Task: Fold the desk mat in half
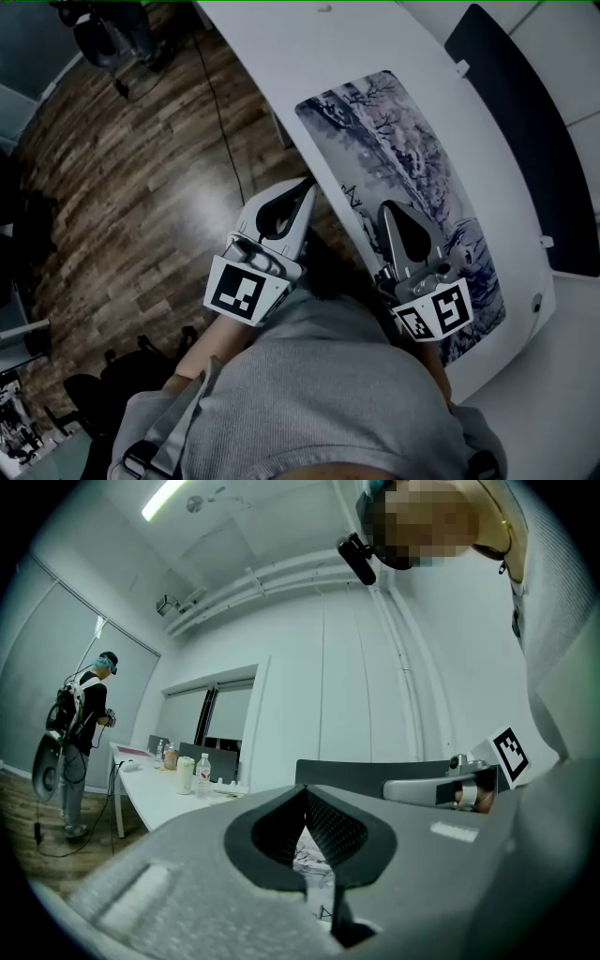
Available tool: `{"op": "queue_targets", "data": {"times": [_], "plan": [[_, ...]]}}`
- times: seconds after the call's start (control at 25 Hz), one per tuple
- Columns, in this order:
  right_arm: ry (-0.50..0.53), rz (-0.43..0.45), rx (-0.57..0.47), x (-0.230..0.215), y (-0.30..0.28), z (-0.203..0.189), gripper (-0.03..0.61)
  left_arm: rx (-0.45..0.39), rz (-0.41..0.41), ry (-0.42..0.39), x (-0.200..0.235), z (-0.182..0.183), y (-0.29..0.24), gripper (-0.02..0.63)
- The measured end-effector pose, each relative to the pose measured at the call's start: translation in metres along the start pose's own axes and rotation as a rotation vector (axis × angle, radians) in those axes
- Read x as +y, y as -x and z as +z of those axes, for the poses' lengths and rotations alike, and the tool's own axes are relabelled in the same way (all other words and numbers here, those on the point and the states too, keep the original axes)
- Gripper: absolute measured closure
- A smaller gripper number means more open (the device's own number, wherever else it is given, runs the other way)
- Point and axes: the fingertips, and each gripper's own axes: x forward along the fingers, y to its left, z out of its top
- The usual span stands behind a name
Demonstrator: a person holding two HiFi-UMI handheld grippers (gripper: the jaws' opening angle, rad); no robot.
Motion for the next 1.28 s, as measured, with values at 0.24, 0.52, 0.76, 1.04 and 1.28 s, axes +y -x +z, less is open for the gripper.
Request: {"op": "queue_targets", "data": {"times": [0.24,0.52,0.76,1.04,1.28], "plan": [[-0.001,-0.024,-0.008,-0.031,-0.038,0.005,0.577,0.000,-0.024,0.007,0.037,-0.002,-0.041,0.612],[-0.017,-0.068,0.005,-0.078,-0.099,0.001,0.577,0.011,-0.097,0.023,0.087,-0.005,-0.106,0.612],[0.034,-0.130,0.044,-0.119,-0.148,-0.002,0.577,0.062,-0.139,0.042,0.129,-0.021,-0.144,0.612],[0.151,-0.157,0.112,-0.156,-0.189,-0.014,0.577,0.098,-0.217,0.046,0.159,-0.034,-0.186,0.612],[0.191,-0.118,0.128,-0.180,-0.212,-0.018,0.577,0.140,-0.268,0.056,0.173,-0.048,-0.211,0.612]]}}
